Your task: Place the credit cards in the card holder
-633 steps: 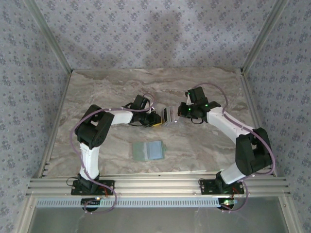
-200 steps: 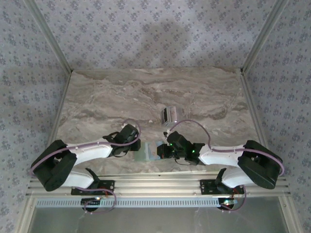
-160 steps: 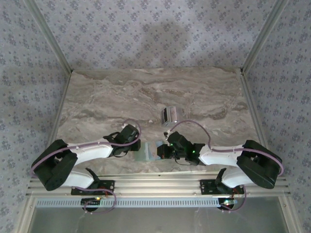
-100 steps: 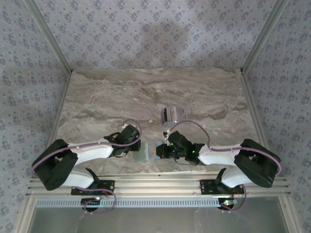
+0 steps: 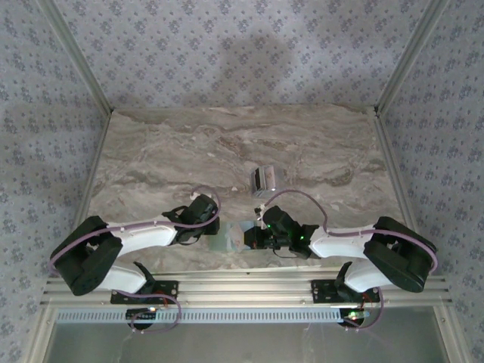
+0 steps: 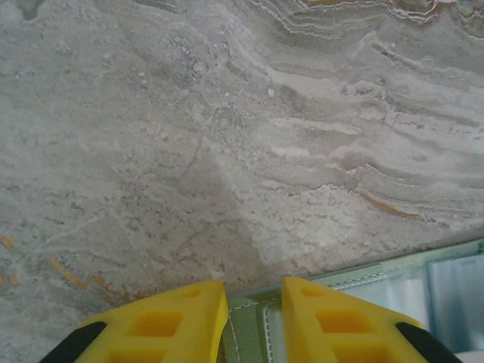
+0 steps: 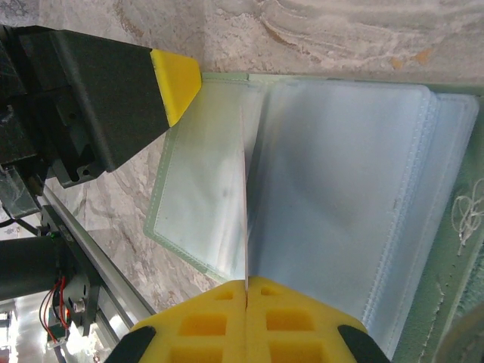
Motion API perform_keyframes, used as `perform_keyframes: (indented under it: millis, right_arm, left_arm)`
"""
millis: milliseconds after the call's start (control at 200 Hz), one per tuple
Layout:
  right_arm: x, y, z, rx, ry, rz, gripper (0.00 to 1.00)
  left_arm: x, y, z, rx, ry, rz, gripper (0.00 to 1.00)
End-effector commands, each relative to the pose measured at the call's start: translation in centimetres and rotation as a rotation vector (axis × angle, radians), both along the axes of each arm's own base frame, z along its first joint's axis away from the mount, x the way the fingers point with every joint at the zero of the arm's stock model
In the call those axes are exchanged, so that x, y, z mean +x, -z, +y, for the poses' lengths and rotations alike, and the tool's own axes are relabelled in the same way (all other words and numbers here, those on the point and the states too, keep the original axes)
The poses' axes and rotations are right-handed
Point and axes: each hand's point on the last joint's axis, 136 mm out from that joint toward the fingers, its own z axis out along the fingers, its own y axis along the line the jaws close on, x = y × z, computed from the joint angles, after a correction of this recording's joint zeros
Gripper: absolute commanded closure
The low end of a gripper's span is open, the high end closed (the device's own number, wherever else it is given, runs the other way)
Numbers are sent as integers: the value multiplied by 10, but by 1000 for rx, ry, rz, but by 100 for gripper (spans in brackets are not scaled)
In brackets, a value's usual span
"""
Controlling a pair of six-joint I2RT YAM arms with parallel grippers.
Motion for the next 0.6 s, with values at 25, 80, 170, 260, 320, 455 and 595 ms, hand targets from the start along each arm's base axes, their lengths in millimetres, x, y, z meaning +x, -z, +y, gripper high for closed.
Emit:
perform_keyframes:
  millis: [25, 80, 170, 260, 320, 455, 595]
  right_arm:
    - [-1, 11, -2, -4, 0, 41, 100]
    - [2, 12, -3, -1, 13, 43, 100]
    - [6, 13, -3, 2, 31, 49, 100]
    - [10, 15, -2, 4, 44, 60, 100]
    - [12, 17, -2, 0, 52, 67, 100]
    - [17, 20, 0, -11, 63, 76, 100]
    - [20, 26, 2, -16, 75, 87, 100]
  left_arm:
    - [-21, 27, -1, 13, 35, 100, 74]
    - [-23, 29, 0, 14, 33, 103, 75]
    - [-27, 32, 1, 14, 36, 107, 77]
    - [-31, 34, 1, 15, 39, 108, 79]
    - [-34, 36, 2, 19, 41, 109, 80]
    - [-39, 40, 2, 24, 45, 114, 82]
    - [-45, 44, 2, 22, 41, 121, 83]
